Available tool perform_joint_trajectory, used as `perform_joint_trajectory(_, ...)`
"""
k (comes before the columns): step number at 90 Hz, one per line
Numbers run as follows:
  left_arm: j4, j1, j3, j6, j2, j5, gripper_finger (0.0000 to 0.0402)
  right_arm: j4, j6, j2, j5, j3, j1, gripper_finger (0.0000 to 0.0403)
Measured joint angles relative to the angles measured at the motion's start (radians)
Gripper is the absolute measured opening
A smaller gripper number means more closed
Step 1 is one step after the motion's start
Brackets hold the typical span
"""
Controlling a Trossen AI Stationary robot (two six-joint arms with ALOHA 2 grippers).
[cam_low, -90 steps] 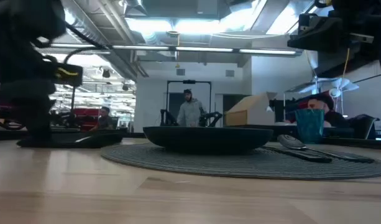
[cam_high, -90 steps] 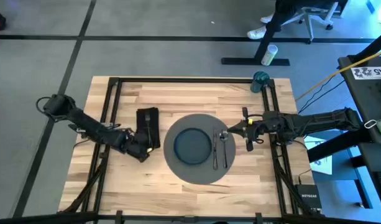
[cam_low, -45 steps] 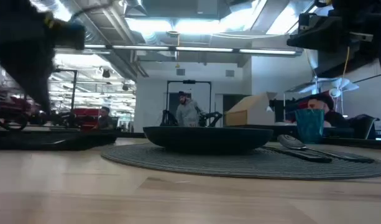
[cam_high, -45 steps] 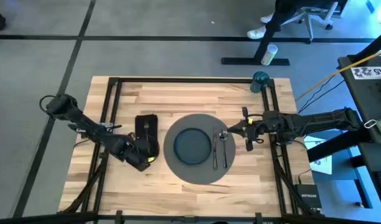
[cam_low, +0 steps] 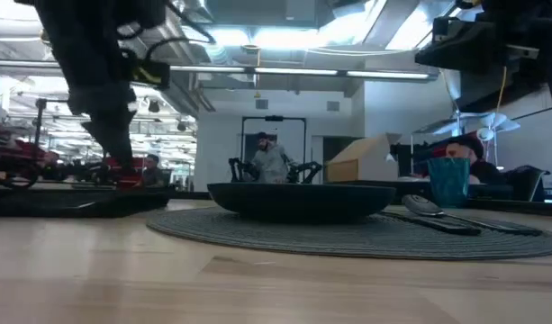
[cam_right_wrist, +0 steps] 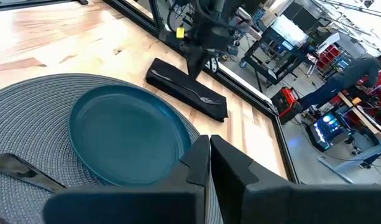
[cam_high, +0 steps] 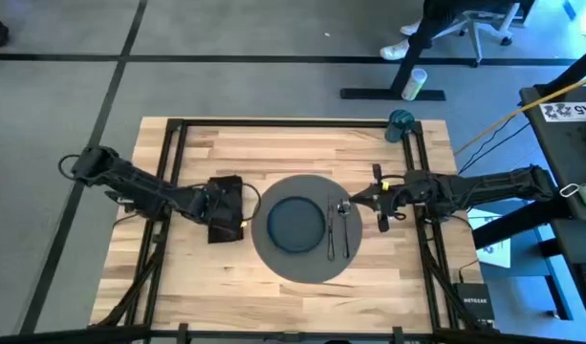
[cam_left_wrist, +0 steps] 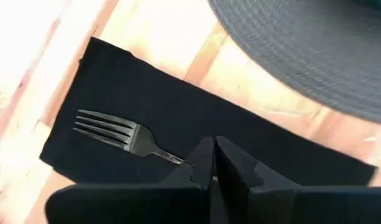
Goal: Set table place
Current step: Move the black table napkin with fork to the left of the gray tablemat
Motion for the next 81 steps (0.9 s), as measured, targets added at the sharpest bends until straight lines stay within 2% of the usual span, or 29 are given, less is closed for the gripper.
perform_joint_trajectory(22,0.125,0.027,-0.085,0.007,0.017,0.046,0.0000,-0.003,-0.001,0.000,0.000,0.000,0.000,0.0000)
perform_joint_trajectory(58,0.274,0.016,-0.113,-0.021,0.084,0.105,0.0000,0.000,-0.002,0.000,0.000,0.000,0.000,0.0000)
perform_joint_trajectory(81,0.384,-0.026,-0.110,-0.049,0.137,0.105,0.0000,-0.002,-0.002,0.000,0.000,0.000,0.000,0.0000)
